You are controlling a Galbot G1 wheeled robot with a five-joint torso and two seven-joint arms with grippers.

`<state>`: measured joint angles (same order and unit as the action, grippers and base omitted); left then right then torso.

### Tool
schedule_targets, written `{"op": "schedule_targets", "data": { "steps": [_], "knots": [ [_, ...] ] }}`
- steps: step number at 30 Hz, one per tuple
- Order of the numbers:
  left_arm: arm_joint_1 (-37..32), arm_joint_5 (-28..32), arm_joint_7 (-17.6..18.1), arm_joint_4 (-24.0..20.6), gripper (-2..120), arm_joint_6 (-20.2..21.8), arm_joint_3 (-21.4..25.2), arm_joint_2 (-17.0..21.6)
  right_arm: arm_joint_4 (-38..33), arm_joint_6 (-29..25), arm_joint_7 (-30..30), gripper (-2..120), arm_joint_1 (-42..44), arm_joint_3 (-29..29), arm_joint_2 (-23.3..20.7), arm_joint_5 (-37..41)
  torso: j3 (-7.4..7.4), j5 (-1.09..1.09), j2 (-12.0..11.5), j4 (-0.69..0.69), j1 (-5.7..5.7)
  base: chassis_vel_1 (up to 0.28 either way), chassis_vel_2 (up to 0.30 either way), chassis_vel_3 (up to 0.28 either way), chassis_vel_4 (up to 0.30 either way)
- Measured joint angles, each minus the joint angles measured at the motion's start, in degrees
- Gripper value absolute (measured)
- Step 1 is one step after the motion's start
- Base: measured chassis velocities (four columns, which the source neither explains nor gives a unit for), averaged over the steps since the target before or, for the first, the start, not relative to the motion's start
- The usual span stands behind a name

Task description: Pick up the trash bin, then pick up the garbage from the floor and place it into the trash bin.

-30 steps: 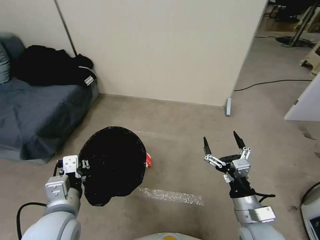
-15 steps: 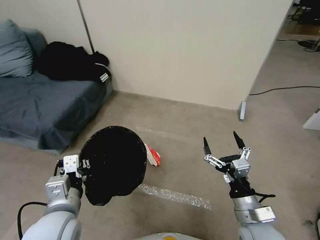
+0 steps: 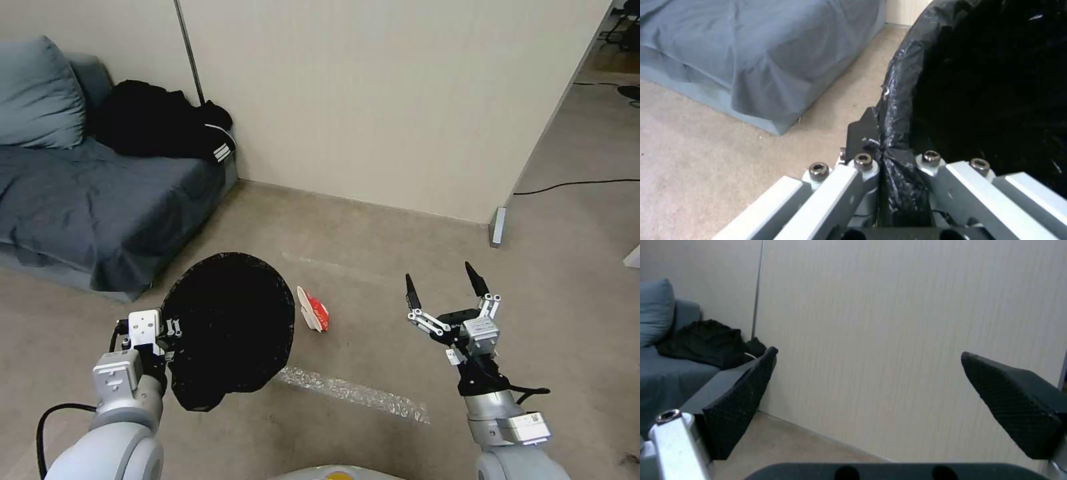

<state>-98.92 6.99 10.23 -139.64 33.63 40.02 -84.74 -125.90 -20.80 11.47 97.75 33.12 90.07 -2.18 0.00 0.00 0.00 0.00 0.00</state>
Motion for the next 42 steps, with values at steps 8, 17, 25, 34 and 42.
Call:
{"op": "schedule_targets", "data": {
  "steps": [8, 17, 25, 34, 42],
  "knots": [
    [-0.2, -0.3, 0.0, 0.0, 2, -0.2, -0.2, 0.0, 0.8, 6.5, -2.9, 100, -4.3, -2.4, -6.6, 2.8, 0.00, 0.01, 0.0, 0.00, 0.00, 0.000, 0.000, 0.000, 0.000],
    [-0.8, -0.5, -0.1, 0.0, 2, -0.4, -0.2, 0.0, 6.0, 12.2, -5.0, 100, -11.4, -7.4, -12.8, 6.3, 0.00, 0.01, 0.0, 0.00, 0.00, 0.000, 0.000, 0.000, 0.000],
    [-0.9, -0.5, -0.1, 0.0, 2, -0.6, -0.1, -0.1, 13.3, 15.2, -6.5, 100, -17.3, -14.5, -15.4, 7.2, 0.00, 0.01, 0.0, 0.01, 0.00, 0.000, 0.000, 0.000, 0.000],
    [-0.1, -0.9, 0.1, 1.3, 2, -0.6, 0.8, -1.0, 32.7, 18.6, -10.2, 100, -31.9, -32.2, -17.9, 9.5, 0.00, 0.00, 0.0, 0.00, 0.00, 0.000, 0.000, 0.000, 0.000],
    [0.3, -1.1, 0.2, 2.3, 2, -0.5, 0.6, -1.1, 45.6, 18.7, -10.2, 100, -40.4, -40.4, -16.0, 11.8, 0.01, 0.00, 0.0, 0.00, 0.01, 0.000, 0.000, 0.000, 0.000]
  ]
}}
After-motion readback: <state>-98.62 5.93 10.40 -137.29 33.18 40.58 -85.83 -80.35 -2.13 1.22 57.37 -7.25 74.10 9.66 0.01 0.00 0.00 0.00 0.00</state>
